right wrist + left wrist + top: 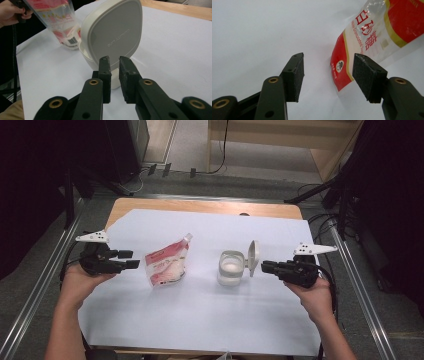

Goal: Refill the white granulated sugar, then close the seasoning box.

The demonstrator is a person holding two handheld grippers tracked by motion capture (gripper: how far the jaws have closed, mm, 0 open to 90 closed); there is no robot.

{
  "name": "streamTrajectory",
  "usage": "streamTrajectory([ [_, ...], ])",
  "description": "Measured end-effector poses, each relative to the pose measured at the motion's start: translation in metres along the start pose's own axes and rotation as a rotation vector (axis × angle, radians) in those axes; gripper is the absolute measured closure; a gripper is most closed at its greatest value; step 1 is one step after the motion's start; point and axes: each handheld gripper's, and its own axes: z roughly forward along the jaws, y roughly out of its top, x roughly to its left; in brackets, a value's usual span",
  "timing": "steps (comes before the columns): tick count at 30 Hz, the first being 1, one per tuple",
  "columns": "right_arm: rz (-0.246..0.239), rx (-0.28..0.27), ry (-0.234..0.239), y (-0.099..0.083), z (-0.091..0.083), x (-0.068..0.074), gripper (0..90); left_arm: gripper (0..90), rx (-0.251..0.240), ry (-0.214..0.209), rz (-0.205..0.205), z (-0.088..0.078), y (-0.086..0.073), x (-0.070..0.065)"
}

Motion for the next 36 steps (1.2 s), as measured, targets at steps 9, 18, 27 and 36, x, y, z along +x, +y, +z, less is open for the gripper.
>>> streamTrajectory([
  [9,-0.007,0.004,-0.012,0.005,0.008,0.0,89.4,43.7,0.026,-0.005,0.009,0.007,0.002,-0.001],
  [18,0.007,0.017,-0.017,0.015,0.02,-0.008,89.6,43.5,0.037,0.003,0.012,0.01,0.005,-0.004],
  [27,0.024,0.031,-0.009,0.019,0.03,-0.016,89.4,43.5,0.029,-0.002,0.016,0.012,0.006,-0.003],
  [36,0.017,0.024,-0.022,0.018,0.03,-0.012,89.4,43.1,0.031,0.003,0.019,0.013,0.006,-0.001],
])
